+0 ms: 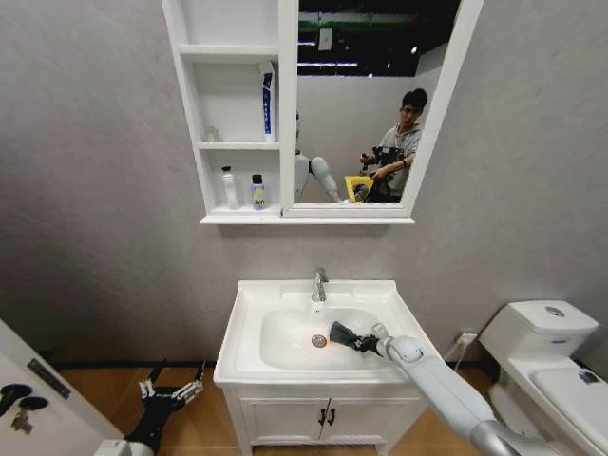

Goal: Move facial cleanser and shampoo from washbasin to cabinet, then wipe washbasin with towel.

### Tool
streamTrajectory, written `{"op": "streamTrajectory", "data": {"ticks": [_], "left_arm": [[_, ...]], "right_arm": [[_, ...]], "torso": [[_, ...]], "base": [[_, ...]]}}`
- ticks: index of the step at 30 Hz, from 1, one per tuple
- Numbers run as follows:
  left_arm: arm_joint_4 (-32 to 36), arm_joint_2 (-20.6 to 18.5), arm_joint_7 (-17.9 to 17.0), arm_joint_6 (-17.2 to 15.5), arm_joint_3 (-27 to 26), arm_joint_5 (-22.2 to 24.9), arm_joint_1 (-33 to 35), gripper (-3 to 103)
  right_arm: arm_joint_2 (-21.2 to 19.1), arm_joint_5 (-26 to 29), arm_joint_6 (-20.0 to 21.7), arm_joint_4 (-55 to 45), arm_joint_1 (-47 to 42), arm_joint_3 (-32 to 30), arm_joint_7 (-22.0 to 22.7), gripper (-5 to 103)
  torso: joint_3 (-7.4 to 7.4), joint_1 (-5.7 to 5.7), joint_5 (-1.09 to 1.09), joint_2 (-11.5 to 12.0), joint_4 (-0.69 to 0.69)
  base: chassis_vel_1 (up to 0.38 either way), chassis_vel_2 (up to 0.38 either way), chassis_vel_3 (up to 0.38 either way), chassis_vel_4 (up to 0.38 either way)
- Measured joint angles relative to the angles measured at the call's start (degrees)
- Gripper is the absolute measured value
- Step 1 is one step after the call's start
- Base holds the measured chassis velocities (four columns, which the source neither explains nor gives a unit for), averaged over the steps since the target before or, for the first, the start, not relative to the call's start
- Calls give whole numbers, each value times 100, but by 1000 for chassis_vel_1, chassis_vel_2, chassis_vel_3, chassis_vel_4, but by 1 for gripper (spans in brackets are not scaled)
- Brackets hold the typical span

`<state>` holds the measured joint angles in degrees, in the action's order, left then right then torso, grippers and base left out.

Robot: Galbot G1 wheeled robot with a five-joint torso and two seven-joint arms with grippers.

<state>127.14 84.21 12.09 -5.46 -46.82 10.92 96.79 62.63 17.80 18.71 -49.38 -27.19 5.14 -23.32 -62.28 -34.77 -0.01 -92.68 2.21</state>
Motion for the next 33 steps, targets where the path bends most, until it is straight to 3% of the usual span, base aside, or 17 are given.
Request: {"op": "streamTrajectory", "data": {"ticks": [8, 16, 19, 23, 24, 27, 29, 33], "left_arm": [[0, 0, 0, 0, 1, 0, 0, 100], [0, 0, 0, 0, 1, 0, 0, 100], [0, 0, 0, 0, 1, 0, 0, 100], [0, 0, 0, 0, -1, 0, 0, 100], [0, 0, 0, 0, 0, 0, 0, 100], [0, 0, 0, 0, -1, 0, 0, 100], [0, 0, 1, 0, 1, 0, 0, 100], [0, 0, 1, 0, 0, 0, 0, 100]], "right_arm": [[959, 84, 92, 192, 230, 253, 92, 5], [1242, 570, 269, 232, 283, 308, 293, 5], [1045, 377, 459, 71, 244, 281, 446, 5], [276, -201, 683, -321, 125, 169, 365, 5], [6, -321, 679, -372, 84, 104, 303, 5], [-188, -385, 641, -405, 40, 60, 242, 5], [-537, -391, 547, -529, -104, -77, 120, 5], [-432, -401, 519, -543, -187, -164, 125, 5]], "torso": [[-1, -1, 0, 0, -2], [-1, -1, 1, 1, -3], [-1, -1, 3, 1, -5], [0, -1, 3, 1, -2], [0, -1, 0, 0, 1], [0, -1, -1, 0, 4], [1, 1, 0, -1, 0], [1, 1, -2, -1, 1]], "base": [[0, 0, 0, 0], [0, 0, 0, 0], [0, 0, 0, 0], [0, 0, 0, 0], [0, 0, 0, 0], [0, 0, 0, 0], [0, 0, 0, 0], [0, 0, 0, 0]]}}
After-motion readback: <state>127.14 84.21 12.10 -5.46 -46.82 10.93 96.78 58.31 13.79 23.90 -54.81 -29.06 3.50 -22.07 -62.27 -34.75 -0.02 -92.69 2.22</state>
